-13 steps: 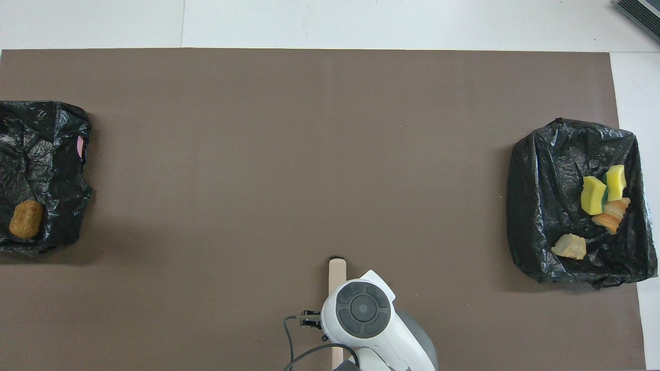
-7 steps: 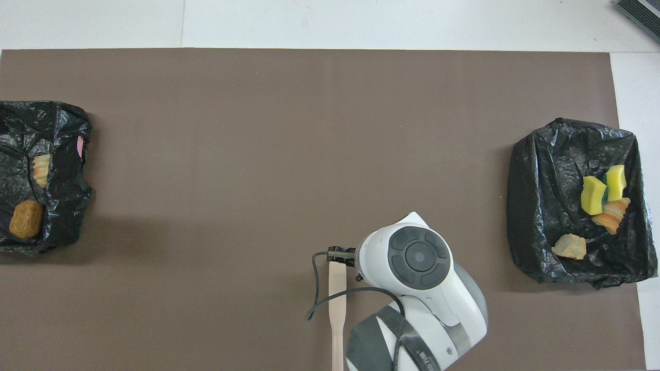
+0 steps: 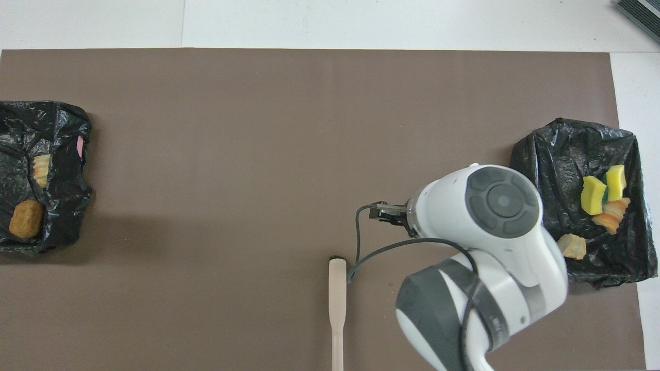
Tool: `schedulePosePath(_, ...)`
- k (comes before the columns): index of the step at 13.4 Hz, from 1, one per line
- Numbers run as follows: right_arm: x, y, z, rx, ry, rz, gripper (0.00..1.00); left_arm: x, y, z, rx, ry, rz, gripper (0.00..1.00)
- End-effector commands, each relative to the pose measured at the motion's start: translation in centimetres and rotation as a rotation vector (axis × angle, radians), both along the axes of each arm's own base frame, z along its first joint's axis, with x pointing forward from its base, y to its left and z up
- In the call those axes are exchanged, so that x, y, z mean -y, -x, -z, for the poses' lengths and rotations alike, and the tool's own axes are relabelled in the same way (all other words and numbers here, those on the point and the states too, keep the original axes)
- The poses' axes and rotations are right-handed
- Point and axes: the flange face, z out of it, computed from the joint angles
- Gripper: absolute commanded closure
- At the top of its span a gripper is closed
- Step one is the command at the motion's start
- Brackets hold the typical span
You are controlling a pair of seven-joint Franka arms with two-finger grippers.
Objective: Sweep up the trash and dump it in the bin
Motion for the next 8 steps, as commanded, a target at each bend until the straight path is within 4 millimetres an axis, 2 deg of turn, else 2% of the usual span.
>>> schedulePosePath(1,4.2,-0.6,-3.9,0.01,0.021,-0.022,0.0,2.5,-0.3,2.0,-0.046,-0.101,0.011,1.0)
schedulePosePath(3,6.5,-0.9,-6.1,0.017,0.024,-0.041,0.0,4.2,-0.1,4.6,-0.024,-0.114,-0.019,1.0)
schedulePosePath(4,7.5,-1.0,-7.4,0.025,0.028,-0.039,0.0,4.7,0.2,5.3,-0.018,-0.109,-0.025,1.0)
schedulePosePath(5,8.1,-1.2,-8.4,0.036,0.054,-0.044,0.0,4.9,0.4,5.4,-0.018,-0.112,-0.034,1.0)
schedulePosePath(7,8.6,-1.2,-9.9,0.048,0.083,-0.044,0.0,5.5,0.4,4.4,-0.021,-0.145,-0.062,1.0)
schedulePosePath(8,9.1,-1.0,-10.7,0.04,0.084,-0.044,0.0,7.2,0.3,4.8,-0.03,-0.14,-0.048,1.0)
